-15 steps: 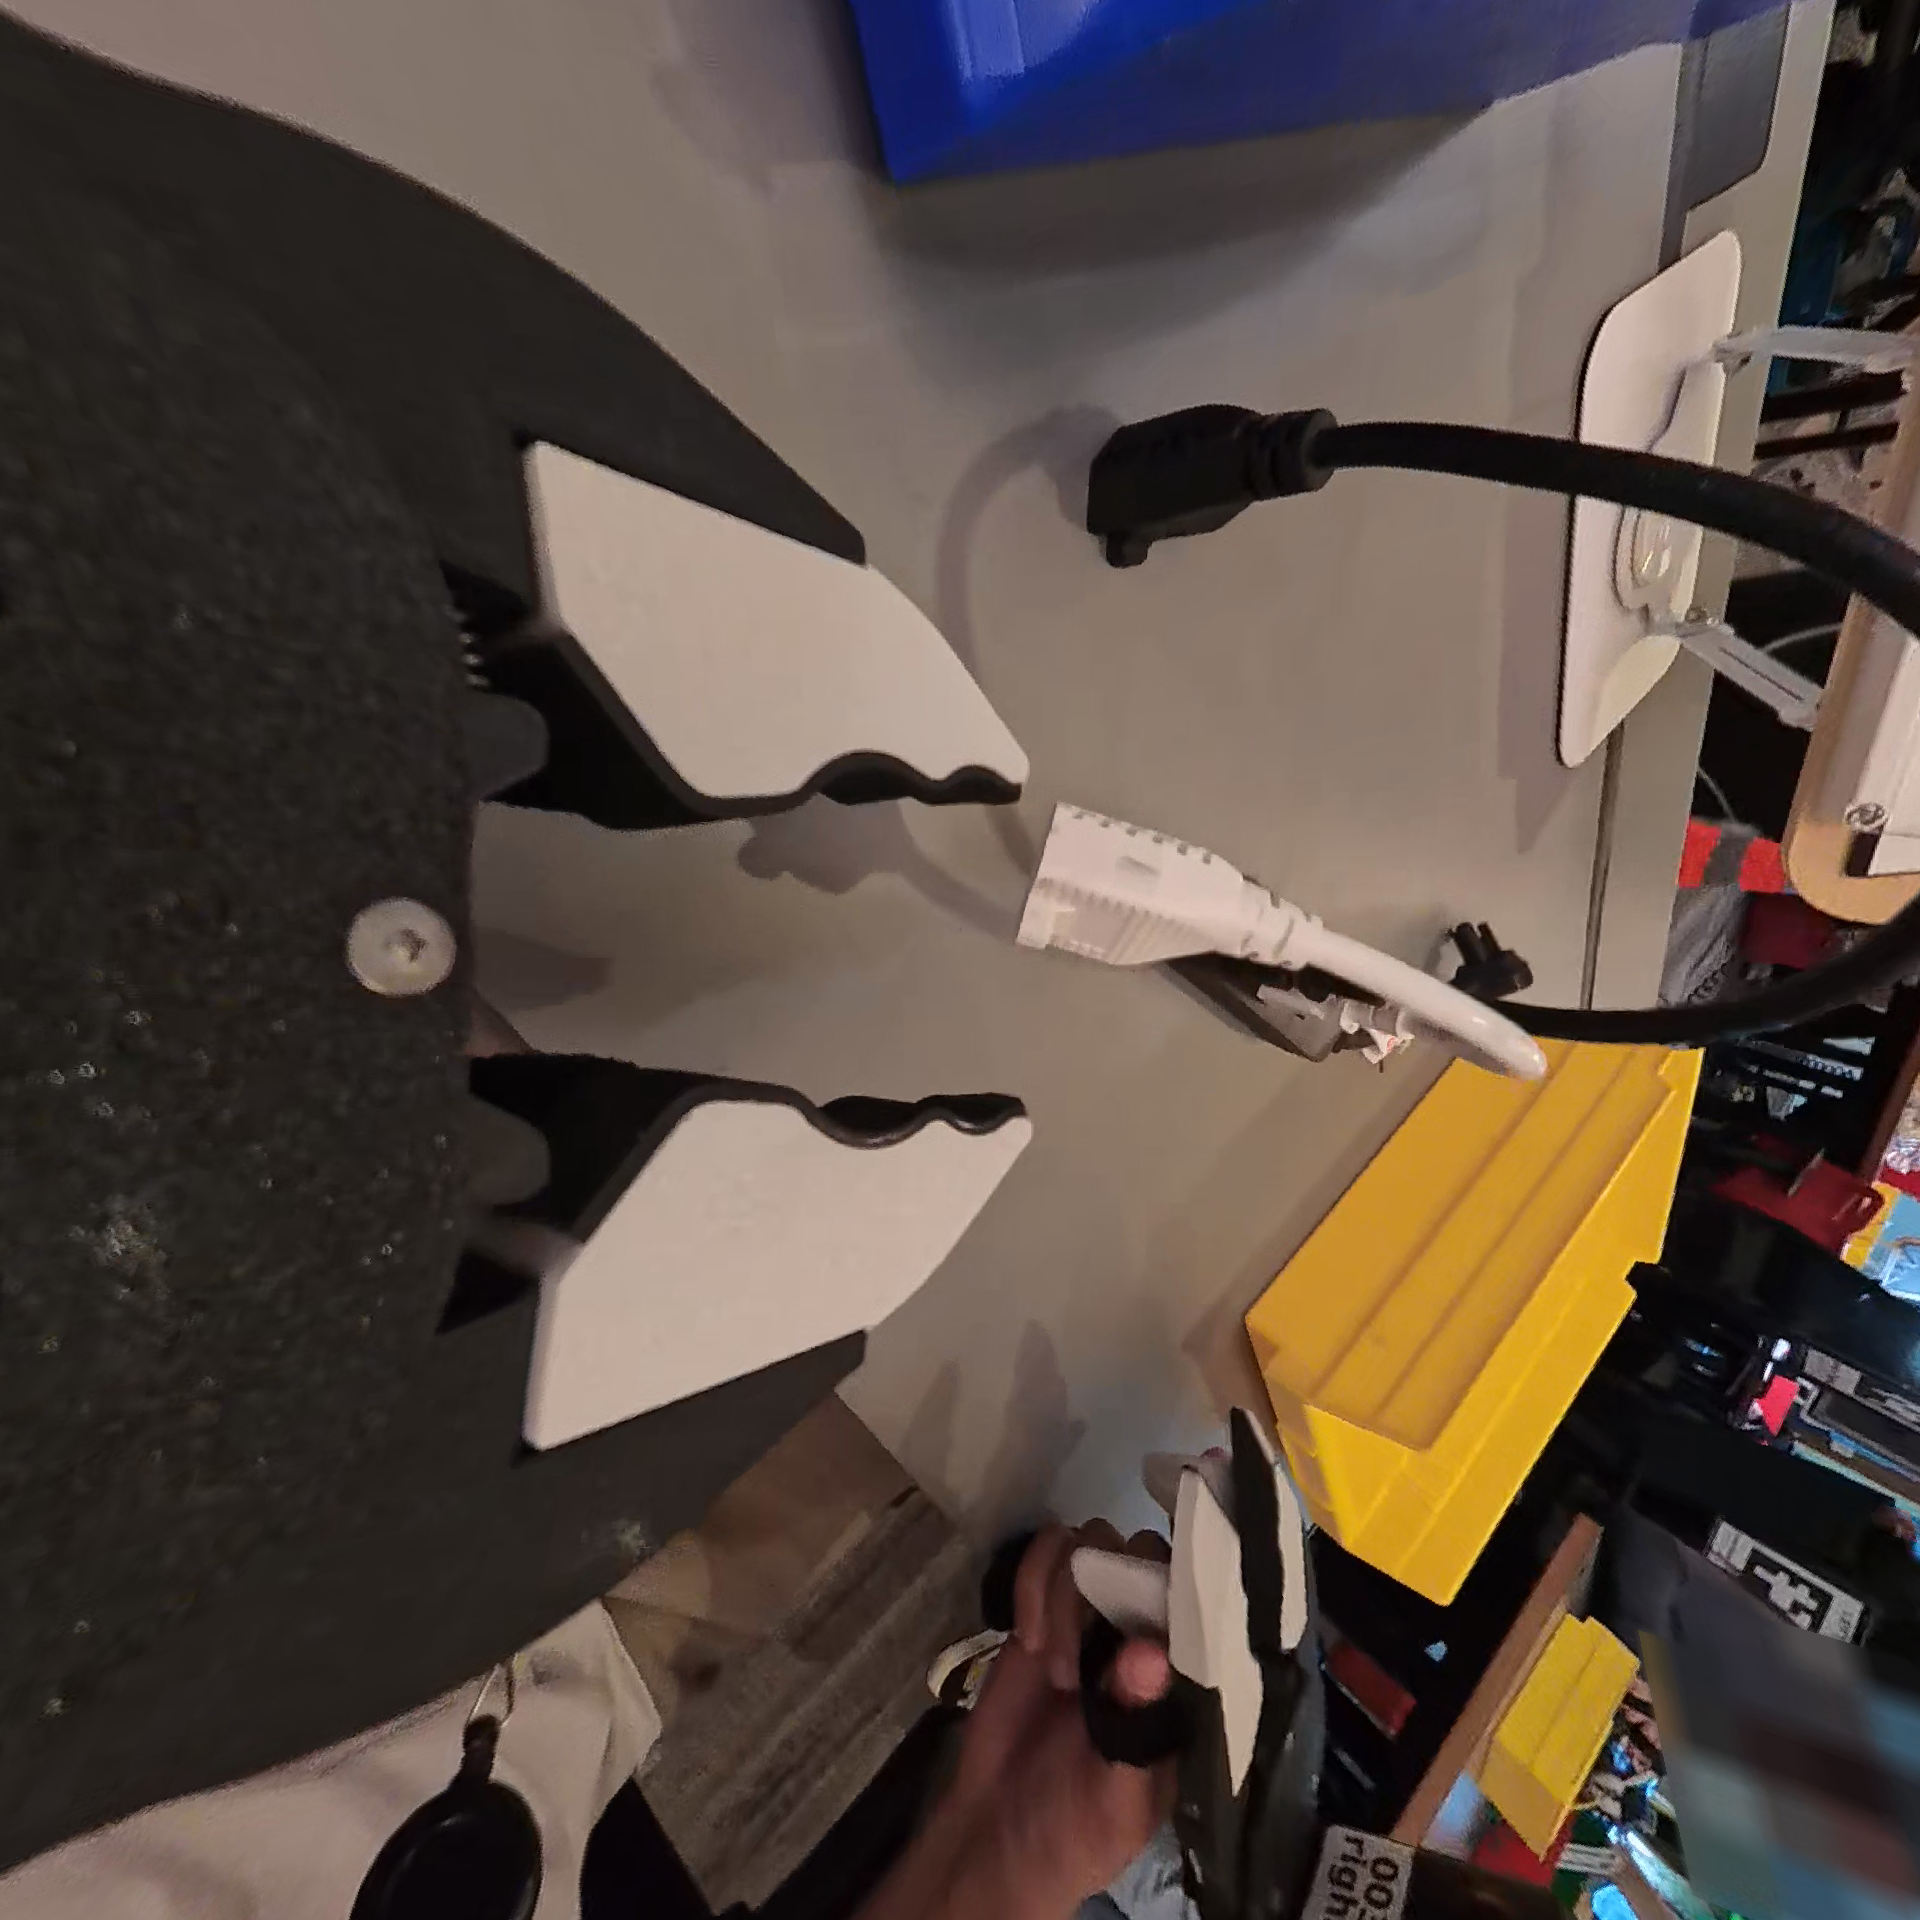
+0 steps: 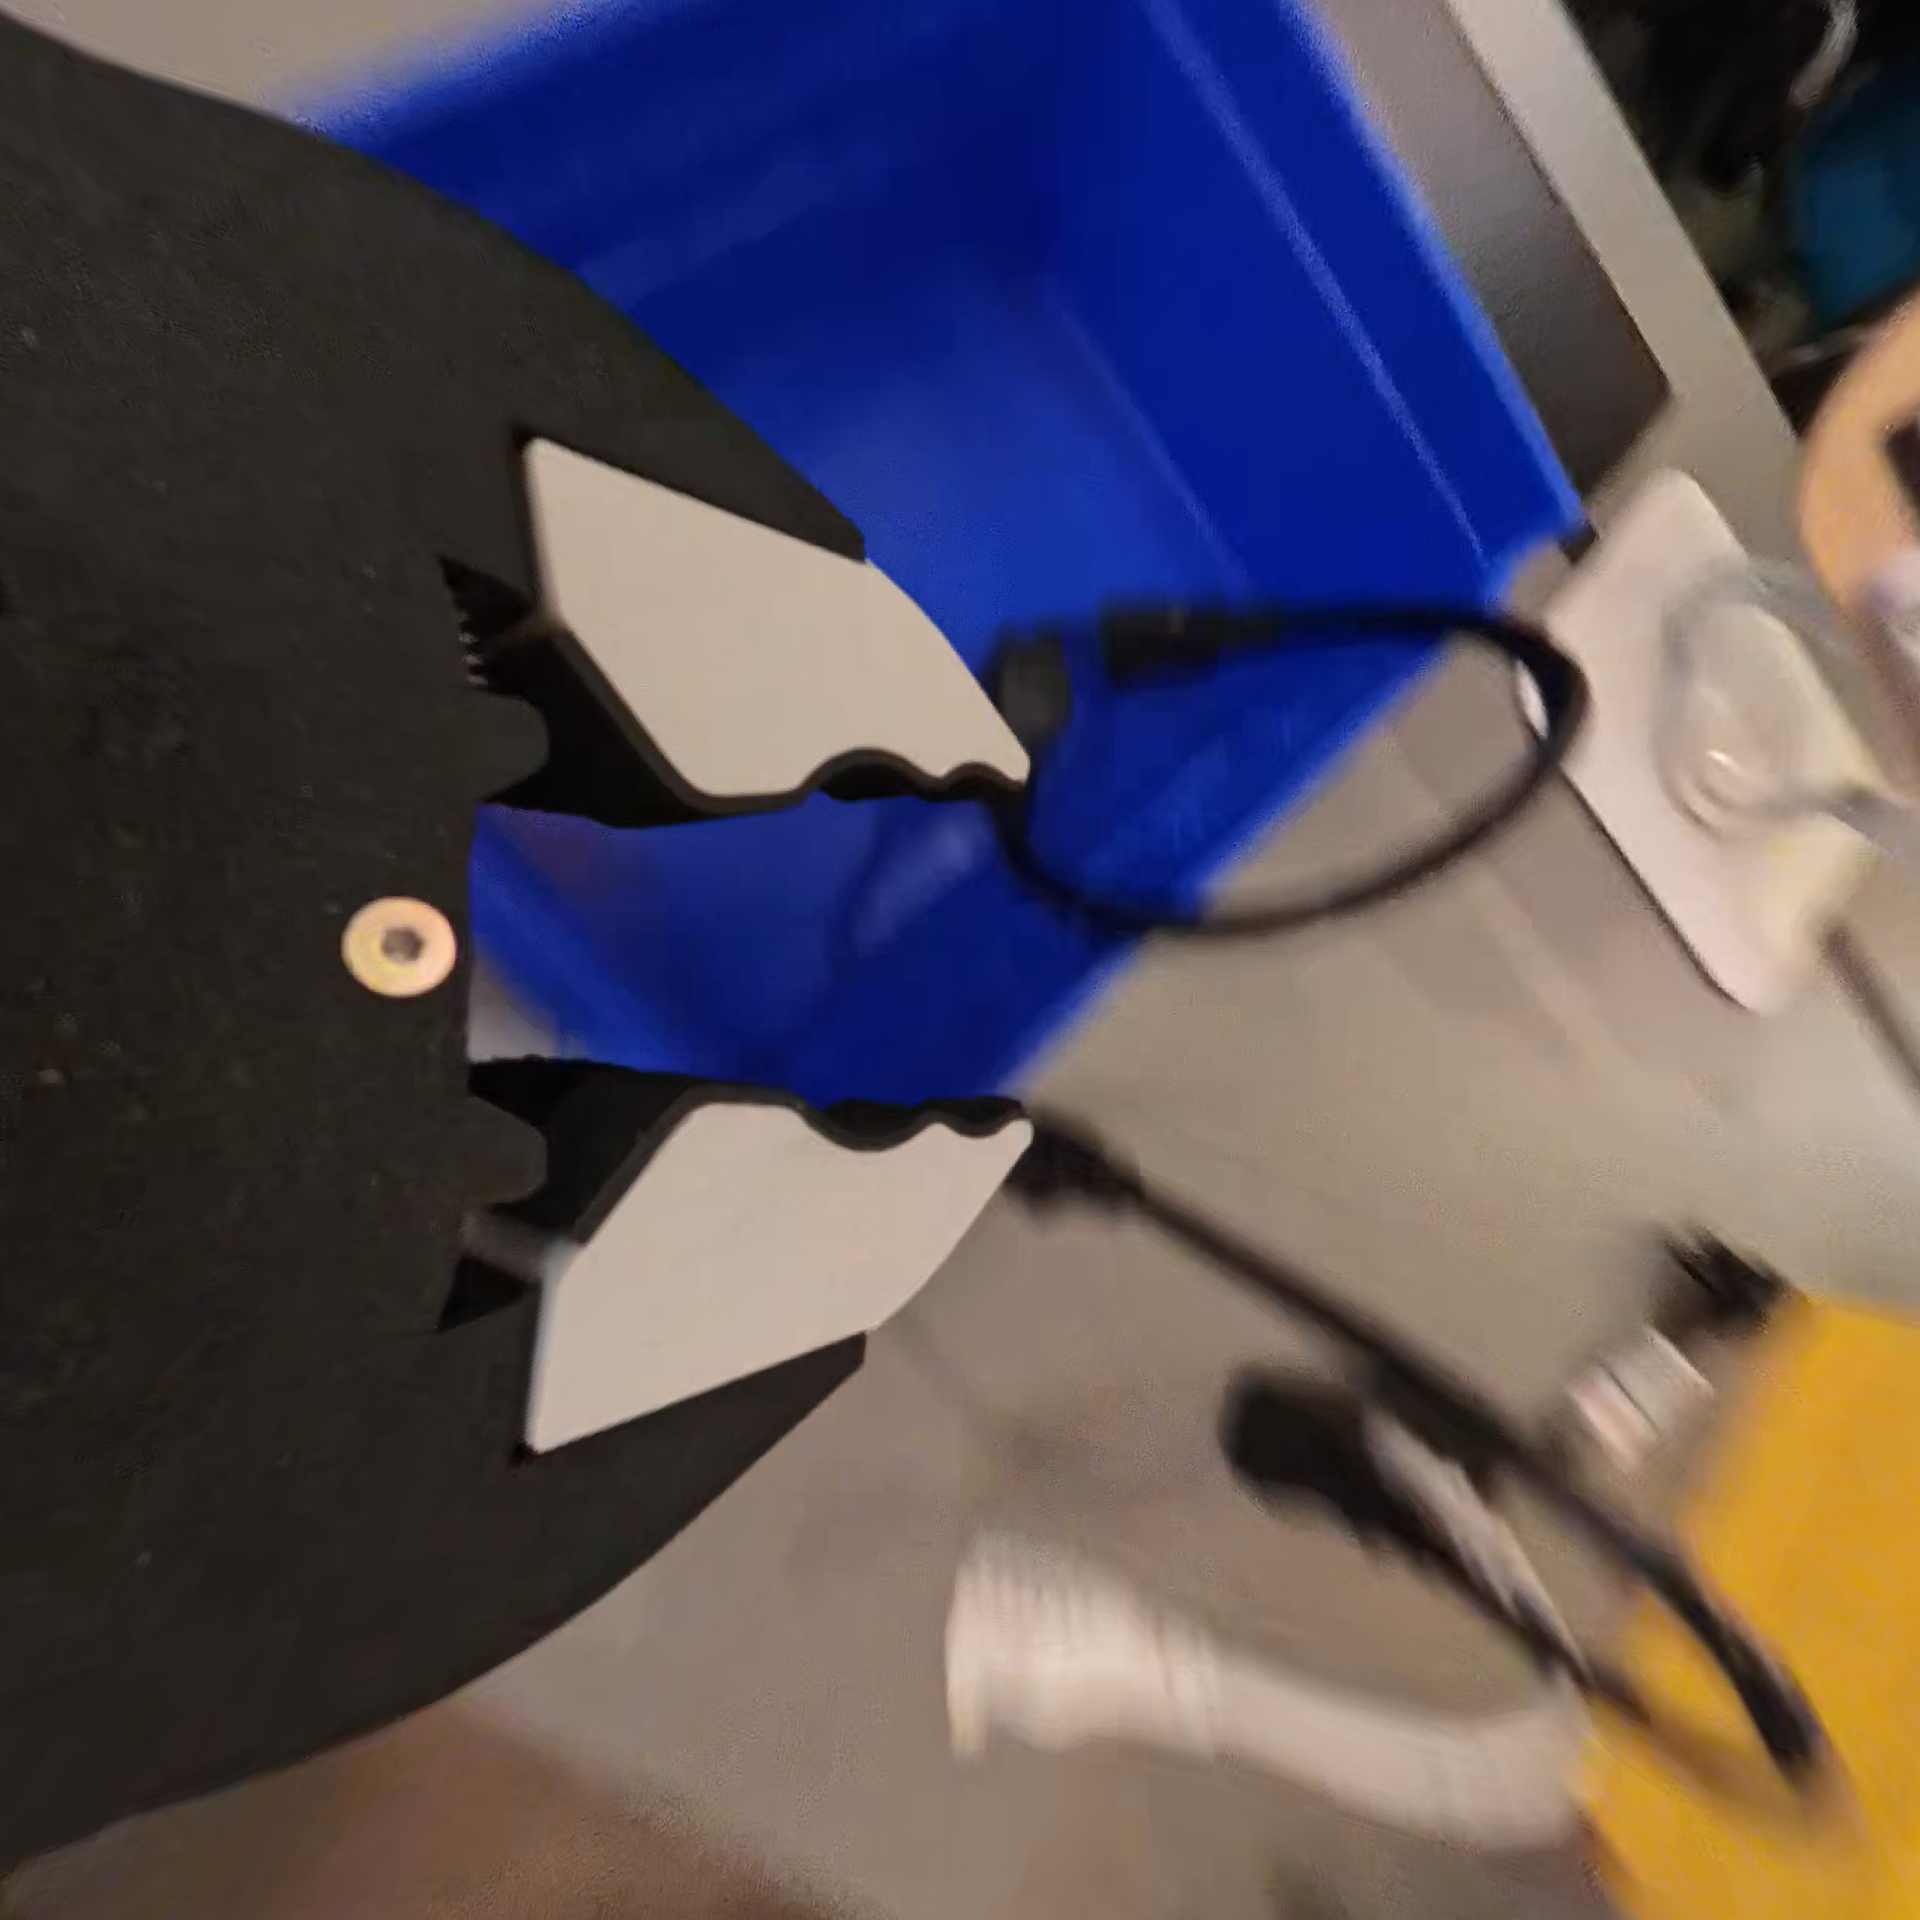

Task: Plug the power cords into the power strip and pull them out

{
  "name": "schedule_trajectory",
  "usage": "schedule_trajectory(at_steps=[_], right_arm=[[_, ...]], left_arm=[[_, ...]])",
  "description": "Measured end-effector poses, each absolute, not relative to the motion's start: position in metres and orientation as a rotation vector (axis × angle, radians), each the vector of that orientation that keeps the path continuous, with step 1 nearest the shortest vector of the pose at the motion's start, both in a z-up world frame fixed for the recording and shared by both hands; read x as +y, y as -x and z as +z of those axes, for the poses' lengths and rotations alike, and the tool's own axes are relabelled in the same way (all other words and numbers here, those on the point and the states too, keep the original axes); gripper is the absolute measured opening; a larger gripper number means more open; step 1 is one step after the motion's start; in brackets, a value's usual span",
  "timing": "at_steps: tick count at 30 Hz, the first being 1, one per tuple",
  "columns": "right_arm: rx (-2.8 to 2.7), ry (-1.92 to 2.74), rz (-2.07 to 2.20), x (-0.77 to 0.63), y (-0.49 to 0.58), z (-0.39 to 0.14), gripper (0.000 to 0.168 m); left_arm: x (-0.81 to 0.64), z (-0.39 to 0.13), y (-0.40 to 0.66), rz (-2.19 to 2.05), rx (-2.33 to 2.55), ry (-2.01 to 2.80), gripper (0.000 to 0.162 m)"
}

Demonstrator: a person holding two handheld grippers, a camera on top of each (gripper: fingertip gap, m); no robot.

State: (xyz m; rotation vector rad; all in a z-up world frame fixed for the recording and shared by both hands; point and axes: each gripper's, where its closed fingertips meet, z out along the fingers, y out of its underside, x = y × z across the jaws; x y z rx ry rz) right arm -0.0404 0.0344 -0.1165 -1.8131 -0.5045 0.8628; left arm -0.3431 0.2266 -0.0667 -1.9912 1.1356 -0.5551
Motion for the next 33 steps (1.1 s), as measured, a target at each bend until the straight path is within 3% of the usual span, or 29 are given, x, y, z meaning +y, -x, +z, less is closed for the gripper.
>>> schedule_trajectory(at_steps=[3,9,10,11,14,20,27,30,33], right_arm=[[-0.49,1.813,0.901,0.039,0.044,-0.115,0.032],[-0.498,1.845,0.877,0.046,0.045,-0.122,0.032],[-0.489,1.839,0.885,0.047,0.044,-0.121,0.032],[-0.477,1.836,0.894,0.047,0.043,-0.121,0.032],[-0.441,1.823,0.926,0.048,0.039,-0.118,0.031],[-0.437,1.808,0.947,0.039,0.038,-0.115,0.031],[-0.486,1.76,0.93,0.023,0.044,-0.104,0.03],[-0.508,1.743,0.91,0.018,0.045,-0.1,0.03],[-0.519,1.714,0.906,0.014,0.048,-0.093,0.03]], left_arm=[[0.313,-0.102,0.358,-0.205,1.33,2.075,0.05],[0.366,-0.163,0.325,-0.257,1.624,2.176,0.054],[0.372,-0.17,0.322,-0.274,1.621,2.191,0.048],[0.374,-0.176,0.319,-0.305,1.633,2.197,0.03],[0.381,-0.172,0.318,-0.307,1.601,2.152,0.026],[0.38,-0.079,0.342,-0.299,1.371,1.97,0.025],[0.29,0.111,0.312,-0.658,1.153,1.549,0.025],[0.245,0.181,0.294,-0.574,1.101,1.378,0.025],[0.21,0.201,0.267,-0.293,1.093,1.305,0.025]])
